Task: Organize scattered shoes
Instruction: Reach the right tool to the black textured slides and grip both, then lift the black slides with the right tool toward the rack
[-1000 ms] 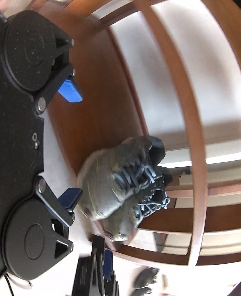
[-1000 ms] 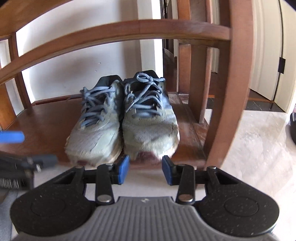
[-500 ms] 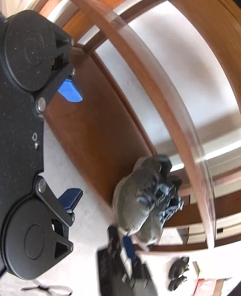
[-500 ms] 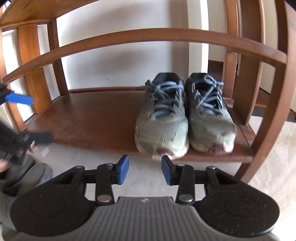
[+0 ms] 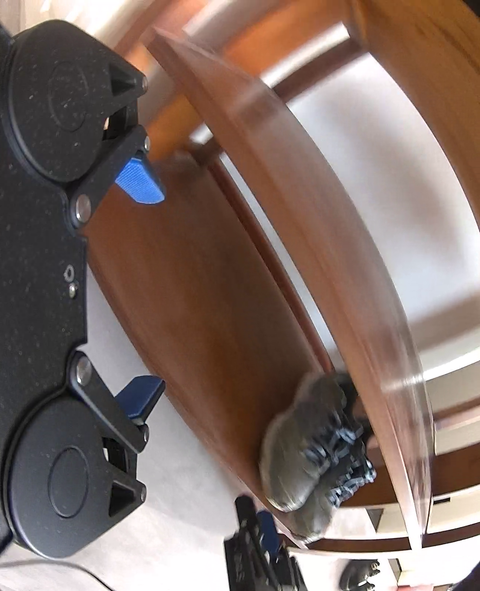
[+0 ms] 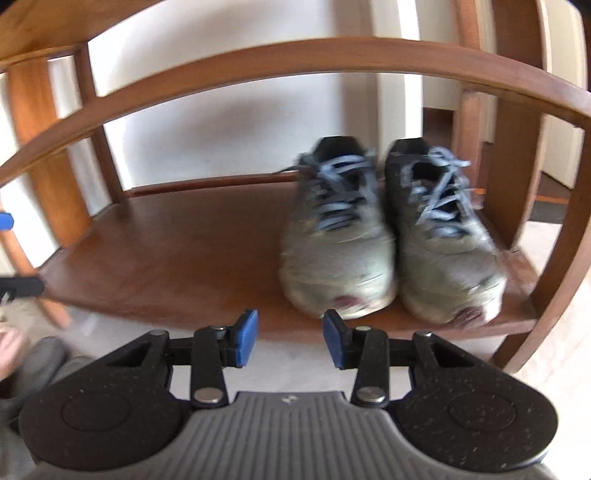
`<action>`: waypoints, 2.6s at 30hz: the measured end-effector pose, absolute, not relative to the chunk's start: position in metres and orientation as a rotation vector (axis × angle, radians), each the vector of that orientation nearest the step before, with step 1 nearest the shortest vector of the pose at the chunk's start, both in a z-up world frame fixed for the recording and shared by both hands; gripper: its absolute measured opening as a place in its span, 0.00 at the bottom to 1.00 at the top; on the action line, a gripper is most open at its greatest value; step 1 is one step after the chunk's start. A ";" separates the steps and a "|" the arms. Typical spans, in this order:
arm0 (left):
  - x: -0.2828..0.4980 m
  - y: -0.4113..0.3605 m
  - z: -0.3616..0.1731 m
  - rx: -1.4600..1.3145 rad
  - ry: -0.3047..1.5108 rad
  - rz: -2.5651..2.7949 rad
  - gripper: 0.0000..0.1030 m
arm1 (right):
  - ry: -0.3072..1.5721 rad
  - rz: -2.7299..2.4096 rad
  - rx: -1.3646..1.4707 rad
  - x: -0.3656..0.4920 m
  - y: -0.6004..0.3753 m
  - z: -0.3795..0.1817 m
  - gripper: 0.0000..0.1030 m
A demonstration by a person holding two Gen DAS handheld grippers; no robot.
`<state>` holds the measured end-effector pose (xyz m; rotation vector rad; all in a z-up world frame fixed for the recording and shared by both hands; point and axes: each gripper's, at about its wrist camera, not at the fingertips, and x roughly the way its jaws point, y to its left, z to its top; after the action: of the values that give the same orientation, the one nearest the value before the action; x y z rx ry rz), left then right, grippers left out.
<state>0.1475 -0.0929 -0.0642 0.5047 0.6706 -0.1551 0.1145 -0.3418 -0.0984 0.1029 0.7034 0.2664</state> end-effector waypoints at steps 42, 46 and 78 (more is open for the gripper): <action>0.039 0.107 -0.063 0.304 0.687 -0.041 0.98 | 1.698 0.541 -0.035 0.130 -0.027 -0.164 0.54; 0.038 0.102 -0.063 0.320 0.681 -0.052 0.98 | 1.664 0.568 -0.132 0.127 -0.016 -0.164 0.36; 0.047 -0.018 -0.018 0.353 0.399 -0.308 0.98 | 0.940 0.444 0.133 0.019 -0.223 -0.037 0.23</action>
<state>0.0469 -0.0184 -0.0179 0.3528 0.3989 -0.3084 0.0194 -0.2230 -0.0371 0.1329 0.9402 0.4442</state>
